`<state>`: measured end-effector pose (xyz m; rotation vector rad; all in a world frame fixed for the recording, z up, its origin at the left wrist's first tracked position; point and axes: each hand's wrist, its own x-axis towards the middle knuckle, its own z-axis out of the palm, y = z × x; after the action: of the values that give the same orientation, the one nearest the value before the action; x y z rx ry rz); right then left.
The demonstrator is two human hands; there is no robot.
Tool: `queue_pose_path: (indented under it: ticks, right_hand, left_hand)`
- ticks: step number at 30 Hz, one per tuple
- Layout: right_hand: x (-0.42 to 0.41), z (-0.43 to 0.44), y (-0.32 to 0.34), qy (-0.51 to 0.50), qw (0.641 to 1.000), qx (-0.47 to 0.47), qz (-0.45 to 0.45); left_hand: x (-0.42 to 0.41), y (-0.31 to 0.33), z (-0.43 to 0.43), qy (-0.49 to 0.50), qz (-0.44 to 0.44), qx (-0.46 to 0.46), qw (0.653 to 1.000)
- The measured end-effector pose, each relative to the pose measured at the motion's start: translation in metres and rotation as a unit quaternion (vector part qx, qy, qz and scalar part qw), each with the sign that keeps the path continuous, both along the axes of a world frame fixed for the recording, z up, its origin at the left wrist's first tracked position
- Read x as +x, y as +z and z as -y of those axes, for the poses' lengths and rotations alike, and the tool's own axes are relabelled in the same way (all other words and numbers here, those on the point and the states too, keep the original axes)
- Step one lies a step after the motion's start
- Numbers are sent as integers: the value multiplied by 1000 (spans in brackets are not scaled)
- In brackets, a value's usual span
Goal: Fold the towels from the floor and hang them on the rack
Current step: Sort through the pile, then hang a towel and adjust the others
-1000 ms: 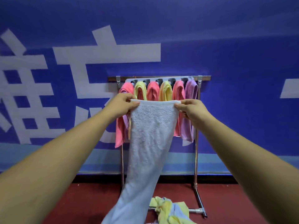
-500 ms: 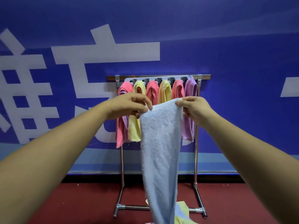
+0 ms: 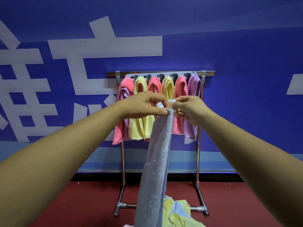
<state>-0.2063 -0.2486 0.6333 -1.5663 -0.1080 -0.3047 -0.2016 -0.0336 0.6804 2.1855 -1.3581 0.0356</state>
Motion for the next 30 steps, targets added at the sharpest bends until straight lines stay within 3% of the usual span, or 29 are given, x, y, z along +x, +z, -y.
queue_pose_path:
  ticks: [9, 13, 19, 24, 27, 30]
  right_hand:
    - [-10, -18, 0, 113, 991, 77, -3]
    - [-9, -20, -3, 152, 985, 70, 33]
    - [-9, -18, -9, 76, 993, -32, 85]
    - [-7, -6, -12, 28, 995, -53, 75]
    - [-6, -3, -18, -2, 992, -96, 87]
    - [-6, -5, -20, 1, 995, -38, 90]
  left_hand:
    - [23, -19, 5, 128, 36, -143, 981]
    - [27, -22, 7, 150, 28, -168, 974]
    - [23, -22, 10, 143, 17, -160, 977]
    - [34, -28, -9, 130, -88, -77, 985]
    - [38, -36, -10, 132, -127, -137, 973]
    - [31, -42, 1, 129, -139, -214, 958]
